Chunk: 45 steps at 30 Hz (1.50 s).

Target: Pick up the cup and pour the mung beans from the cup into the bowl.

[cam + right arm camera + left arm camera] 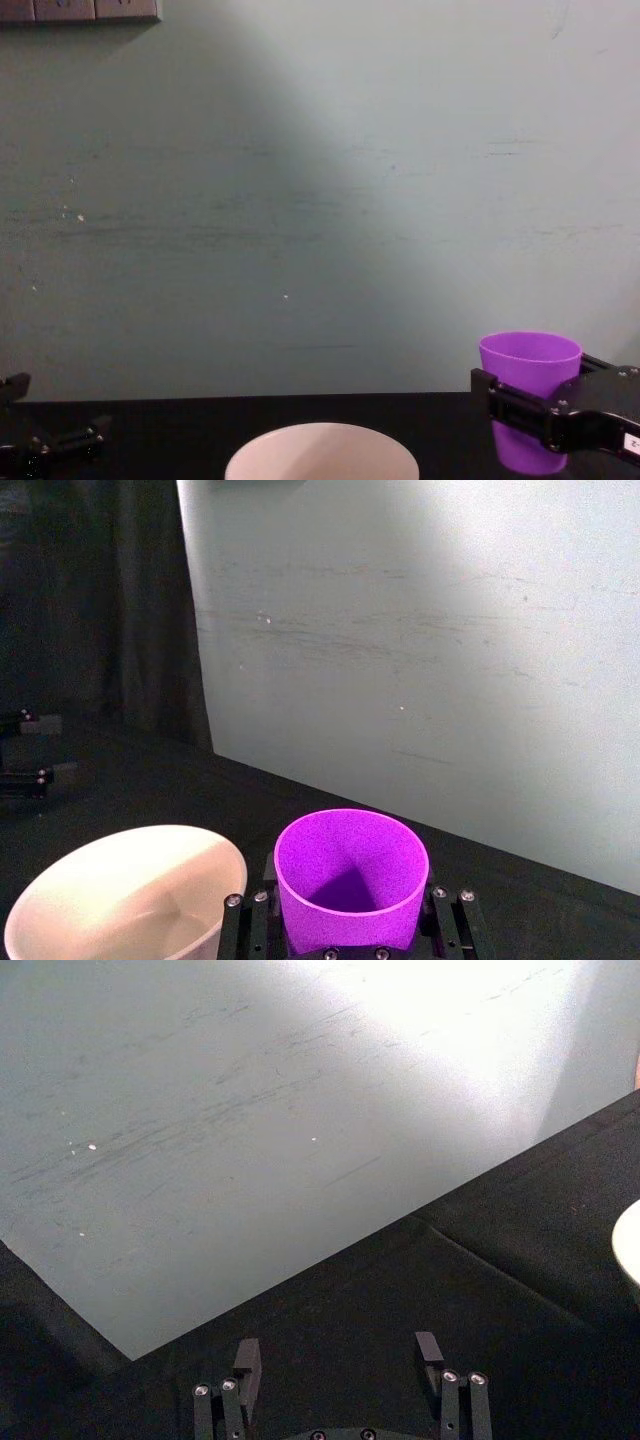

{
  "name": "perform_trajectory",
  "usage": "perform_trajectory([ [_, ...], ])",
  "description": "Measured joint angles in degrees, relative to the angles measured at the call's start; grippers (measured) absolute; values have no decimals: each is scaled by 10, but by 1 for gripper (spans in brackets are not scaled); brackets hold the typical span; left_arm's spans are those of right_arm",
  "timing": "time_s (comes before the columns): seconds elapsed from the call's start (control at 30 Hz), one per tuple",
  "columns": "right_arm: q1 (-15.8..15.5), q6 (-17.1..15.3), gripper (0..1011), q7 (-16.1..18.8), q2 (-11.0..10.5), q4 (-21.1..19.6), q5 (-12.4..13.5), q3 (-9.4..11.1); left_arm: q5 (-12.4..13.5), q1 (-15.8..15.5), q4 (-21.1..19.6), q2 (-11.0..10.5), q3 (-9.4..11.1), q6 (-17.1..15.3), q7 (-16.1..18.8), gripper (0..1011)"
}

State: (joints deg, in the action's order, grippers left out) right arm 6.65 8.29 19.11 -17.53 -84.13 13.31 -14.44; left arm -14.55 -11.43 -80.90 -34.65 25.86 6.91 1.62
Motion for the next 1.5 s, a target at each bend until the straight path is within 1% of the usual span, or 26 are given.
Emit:
perform_trajectory([
  [0.13,0,-1,734,-1,0,-1,-4,0,0,0,0,0,0,0,0,1000],
  [0.27,0,-5,734,-6,-2,-6,-17,-1,0,0,0,0,0,0,0,1000],
  [0.5,3,-17,734,-17,-11,-19,-54,-8,0,0,0,0,0,0,0,1000],
  [0.57,7,-29,735,-23,-17,-28,-82,-16,0,0,0,0,0,0,0,1000],
  [0.67,11,-39,734,-27,-21,-34,-103,-23,0,0,0,0,0,0,0,1000],
  [0.7,14,-46,734,-28,-24,-37,-117,-28,0,0,0,0,0,0,0,1000],
  [0.73,14,-46,734,-28,-24,-37,-117,-28,0,0,0,0,0,0,0,1000],
  [0.77,19,-53,734,-28,-26,-41,-131,-33,0,0,0,0,0,0,0,1000],
  [0.8,22,-58,734,-28,-27,-43,-139,-36,0,0,0,0,0,0,0,1000],
  [0.83,28,-67,734,-27,-31,-46,-154,-42,0,0,0,0,0,0,0,1000],
  [0.9,35,-75,734,-24,-34,-48,-166,-49,0,0,0,0,0,0,0,1000],
  [0.93,42,-82,734,-19,-36,-50,-178,-54,0,0,0,0,0,0,0,1000],
  [1.0,48,-88,735,-16,-38,-52,-189,-59,0,0,0,0,0,0,0,1000],
  [1.1,61,-103,734,-9,-43,-56,-211,-69,0,0,0,0,0,0,0,1000],
  [1.13,68,-109,735,-5,-45,-57,-223,-75,0,0,0,0,0,0,0,1000],
  [1.2,76,-117,734,0,-48,-58,-236,-82,0,0,0,0,0,0,0,1000],
  [1.23,84,-123,735,5,-50,-59,-248,-89,0,0,0,0,0,0,0,1000],
  [1.37,102,-134,734,16,-53,-60,-273,-105,0,0,0,0,0,0,0,1000],
  [1.4,109,-138,735,20,-53,-60,-284,-112,0,0,0,0,0,0,0,1000],
  [1.5,118,-143,734,26,-54,-60,-300,-122,0,0,0,0,0,0,0,1000],
])
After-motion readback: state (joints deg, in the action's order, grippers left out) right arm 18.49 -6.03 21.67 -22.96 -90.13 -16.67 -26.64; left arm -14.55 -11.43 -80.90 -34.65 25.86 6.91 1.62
